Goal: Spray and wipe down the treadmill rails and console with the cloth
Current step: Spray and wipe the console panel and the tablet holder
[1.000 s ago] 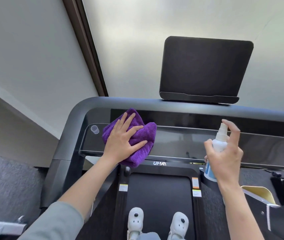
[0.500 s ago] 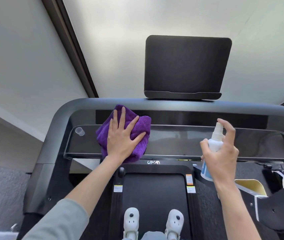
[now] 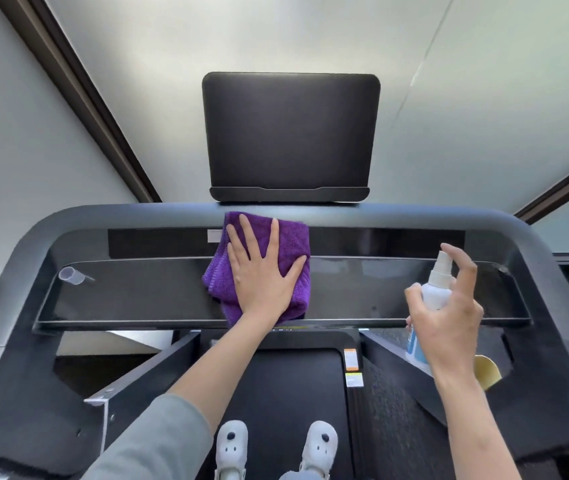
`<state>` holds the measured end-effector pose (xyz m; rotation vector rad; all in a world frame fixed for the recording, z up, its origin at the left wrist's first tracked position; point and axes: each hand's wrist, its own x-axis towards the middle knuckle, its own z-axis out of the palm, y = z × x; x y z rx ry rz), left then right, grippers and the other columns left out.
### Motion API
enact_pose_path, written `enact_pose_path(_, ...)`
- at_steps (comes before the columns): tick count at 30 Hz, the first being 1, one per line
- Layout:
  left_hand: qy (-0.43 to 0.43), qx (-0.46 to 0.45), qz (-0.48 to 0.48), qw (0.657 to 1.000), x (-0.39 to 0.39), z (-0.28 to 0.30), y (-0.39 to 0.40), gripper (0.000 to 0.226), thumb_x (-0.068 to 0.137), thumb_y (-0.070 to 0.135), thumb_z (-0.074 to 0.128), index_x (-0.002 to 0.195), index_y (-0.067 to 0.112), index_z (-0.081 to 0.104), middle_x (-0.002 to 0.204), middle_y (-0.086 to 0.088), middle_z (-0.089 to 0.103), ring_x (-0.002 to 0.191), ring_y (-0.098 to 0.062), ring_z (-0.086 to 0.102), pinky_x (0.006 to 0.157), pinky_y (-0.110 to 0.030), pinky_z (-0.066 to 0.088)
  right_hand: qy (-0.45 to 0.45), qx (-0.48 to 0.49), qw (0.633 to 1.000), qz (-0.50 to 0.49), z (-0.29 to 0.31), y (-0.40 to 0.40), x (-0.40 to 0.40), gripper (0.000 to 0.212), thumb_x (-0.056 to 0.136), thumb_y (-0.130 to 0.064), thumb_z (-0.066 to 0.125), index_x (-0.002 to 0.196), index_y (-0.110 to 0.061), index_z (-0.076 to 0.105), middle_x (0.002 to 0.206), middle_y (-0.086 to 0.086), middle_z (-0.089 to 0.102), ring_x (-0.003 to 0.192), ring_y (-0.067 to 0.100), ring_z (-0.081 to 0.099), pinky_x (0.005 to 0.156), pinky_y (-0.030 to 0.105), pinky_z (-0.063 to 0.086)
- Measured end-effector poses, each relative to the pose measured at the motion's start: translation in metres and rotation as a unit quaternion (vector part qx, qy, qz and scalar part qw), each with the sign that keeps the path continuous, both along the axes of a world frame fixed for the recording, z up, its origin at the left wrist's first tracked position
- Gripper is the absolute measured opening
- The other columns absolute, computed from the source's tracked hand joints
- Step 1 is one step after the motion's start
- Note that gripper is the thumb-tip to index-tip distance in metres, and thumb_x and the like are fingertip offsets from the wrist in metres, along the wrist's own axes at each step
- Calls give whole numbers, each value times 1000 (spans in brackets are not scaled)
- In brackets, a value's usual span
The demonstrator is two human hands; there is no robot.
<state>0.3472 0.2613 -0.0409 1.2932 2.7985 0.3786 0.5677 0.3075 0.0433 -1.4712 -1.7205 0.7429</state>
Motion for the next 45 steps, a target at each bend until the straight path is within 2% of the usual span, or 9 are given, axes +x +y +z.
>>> enact_pose_path(2,4,5,-3,1000,15,0,12,80,89,73,18,155,32,-1,159,-18,-18,146,-41,-15,121,-47,2,4,1,1000,-2,-1,12,13,60,86,-4,61,130,-39,40,69,10,59,55,35,63,59,36,51)
enact_pose_path(10,12,20,-41,999,83,1,64,76,91,68,24,155,32,3,160,-18,-15,146,-41,-15,121,-48,1,15,-4,999,-36,-3,51,62,60,86,-3,61,128,-40,41,73,6,60,55,37,62,61,51,56)
enact_pose_path(13,12,22,-56,998,109,2,84,75,92,67,27,155,33,4,160,-18,-16,146,-41,-16,120,-47,-3,8,2,998,-58,-4,61,85,58,85,-3,61,128,-37,41,76,7,62,57,38,62,64,51,56)
enact_pose_path(19,-4,31,-114,993,166,5,122,73,93,65,33,155,34,9,161,-16,-14,146,-38,-18,120,-47,-7,2,7,995,-101,-10,67,130,59,85,-2,60,127,-38,42,75,9,63,54,36,63,59,51,56)
enact_pose_path(26,-13,29,-190,981,222,5,158,70,94,62,34,154,36,8,160,-14,-18,145,-36,-24,119,-45,-13,21,3,992,-122,-13,69,157,59,84,-1,59,126,-39,42,78,10,63,53,38,62,59,54,56)
enact_pose_path(32,-28,35,-259,965,255,9,178,66,95,58,35,154,35,16,161,-13,-17,145,-34,-24,119,-44,-14,25,2,992,-121,-13,78,160,58,85,-2,59,129,-36,42,80,10,63,55,41,61,59,57,54)
enact_pose_path(36,-36,45,-270,961,268,7,183,65,96,54,36,154,33,17,161,-13,-16,146,-34,-22,119,-45,-12,23,17,992,-122,-10,81,160,58,84,-2,59,129,-34,43,74,10,61,53,40,59,57,54,54)
enact_pose_path(45,-56,58,-338,938,262,3,164,62,92,61,42,148,35,35,163,-8,-2,149,-28,-14,120,-40,-10,18,24,993,-118,-8,76,155,56,84,-5,61,129,-32,42,79,11,65,56,42,61,62,52,54)
